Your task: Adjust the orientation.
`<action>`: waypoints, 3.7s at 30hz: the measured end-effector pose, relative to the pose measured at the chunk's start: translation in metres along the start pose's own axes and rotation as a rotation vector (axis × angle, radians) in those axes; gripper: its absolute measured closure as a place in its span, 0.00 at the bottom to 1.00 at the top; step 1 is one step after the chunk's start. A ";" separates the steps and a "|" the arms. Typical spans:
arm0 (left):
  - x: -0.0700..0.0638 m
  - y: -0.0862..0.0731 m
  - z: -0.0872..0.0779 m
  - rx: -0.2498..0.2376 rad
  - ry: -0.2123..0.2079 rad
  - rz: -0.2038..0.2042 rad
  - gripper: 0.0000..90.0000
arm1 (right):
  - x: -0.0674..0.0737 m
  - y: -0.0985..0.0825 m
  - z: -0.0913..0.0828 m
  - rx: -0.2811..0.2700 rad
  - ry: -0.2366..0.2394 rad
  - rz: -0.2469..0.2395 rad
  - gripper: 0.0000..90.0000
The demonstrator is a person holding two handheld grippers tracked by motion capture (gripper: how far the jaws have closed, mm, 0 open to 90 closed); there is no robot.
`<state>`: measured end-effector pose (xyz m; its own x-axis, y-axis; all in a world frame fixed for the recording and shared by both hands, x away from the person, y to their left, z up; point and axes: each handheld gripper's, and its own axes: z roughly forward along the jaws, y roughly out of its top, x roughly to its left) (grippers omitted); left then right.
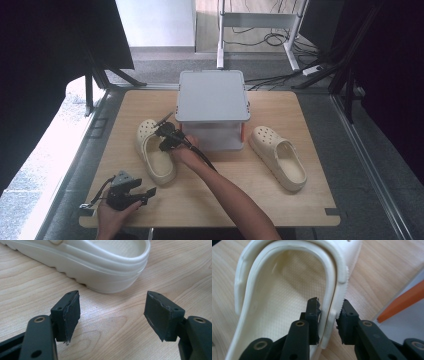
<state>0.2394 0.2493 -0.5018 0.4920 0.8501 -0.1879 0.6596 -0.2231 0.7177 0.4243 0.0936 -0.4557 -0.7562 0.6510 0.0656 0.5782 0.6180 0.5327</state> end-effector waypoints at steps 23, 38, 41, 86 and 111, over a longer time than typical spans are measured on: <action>0.000 0.000 -0.001 -0.001 0.001 -0.004 0.33 | 0.005 -0.008 -0.044 -0.126 0.033 -0.045 0.87; 0.001 0.001 -0.002 -0.004 0.005 -0.007 0.33 | -0.004 -0.045 -0.085 -0.169 0.088 -0.052 0.87; 0.001 0.001 -0.002 -0.002 0.005 -0.004 0.33 | -0.010 -0.057 -0.091 -0.178 0.097 -0.035 0.87; -0.002 0.003 0.006 0.013 -0.006 -0.021 0.33 | -0.070 -0.221 -0.126 -0.274 0.062 0.224 0.87; -0.010 0.004 0.015 0.019 -0.021 0.002 0.33 | -0.075 -0.238 -0.170 -0.348 0.046 0.140 0.63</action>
<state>0.2454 0.2325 -0.5072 0.5046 0.8396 -0.2009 0.6694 -0.2335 0.7053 0.2915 -0.1770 -0.4438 -0.6949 0.6931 0.1915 0.5442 0.3329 0.7701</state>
